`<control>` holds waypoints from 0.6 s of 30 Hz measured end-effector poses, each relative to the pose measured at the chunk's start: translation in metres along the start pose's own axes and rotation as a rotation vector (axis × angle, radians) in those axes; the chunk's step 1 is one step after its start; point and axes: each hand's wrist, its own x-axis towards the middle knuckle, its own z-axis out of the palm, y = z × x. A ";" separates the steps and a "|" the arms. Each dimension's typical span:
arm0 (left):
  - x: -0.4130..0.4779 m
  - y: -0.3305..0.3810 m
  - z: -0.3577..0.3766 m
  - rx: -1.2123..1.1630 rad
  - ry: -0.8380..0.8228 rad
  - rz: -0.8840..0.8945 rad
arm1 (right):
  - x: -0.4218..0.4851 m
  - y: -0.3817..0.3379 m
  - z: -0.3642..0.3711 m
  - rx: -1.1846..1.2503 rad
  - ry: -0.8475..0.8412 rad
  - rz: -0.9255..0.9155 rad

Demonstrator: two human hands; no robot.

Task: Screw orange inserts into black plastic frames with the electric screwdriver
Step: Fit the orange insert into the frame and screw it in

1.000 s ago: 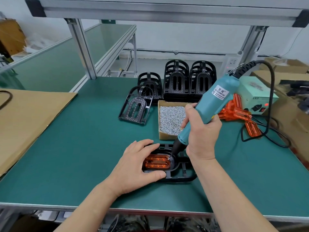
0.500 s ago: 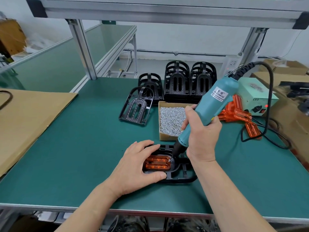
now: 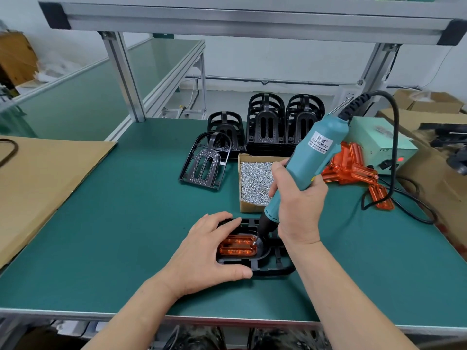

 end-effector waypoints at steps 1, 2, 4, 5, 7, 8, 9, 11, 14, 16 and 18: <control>0.000 0.000 0.000 0.000 0.002 -0.001 | 0.000 0.000 0.000 0.000 0.003 0.000; 0.000 0.000 0.000 -0.002 0.003 -0.002 | 0.000 0.000 0.000 0.000 0.007 0.000; 0.000 0.000 0.001 -0.011 0.006 -0.002 | 0.000 0.000 -0.001 -0.001 0.015 0.003; 0.000 0.000 0.001 -0.016 0.010 0.001 | 0.000 0.000 -0.001 0.003 0.017 0.006; 0.000 0.000 0.000 -0.021 0.016 0.003 | 0.000 0.000 -0.001 0.002 0.021 0.011; 0.000 0.001 0.000 -0.020 0.016 0.002 | 0.000 0.000 -0.001 -0.001 0.022 0.013; 0.000 0.001 0.000 -0.019 0.015 0.000 | 0.000 0.000 -0.001 -0.005 0.022 0.014; 0.000 0.001 0.000 -0.019 0.014 -0.001 | 0.000 -0.001 -0.001 -0.010 0.025 0.025; 0.000 0.002 0.000 -0.020 0.024 0.006 | -0.003 0.000 0.001 -0.011 0.003 0.033; -0.001 0.002 0.000 -0.018 0.034 0.010 | -0.007 0.001 0.004 -0.026 -0.023 0.015; -0.001 0.003 0.000 -0.020 0.039 0.012 | -0.007 0.000 0.003 -0.026 -0.015 0.021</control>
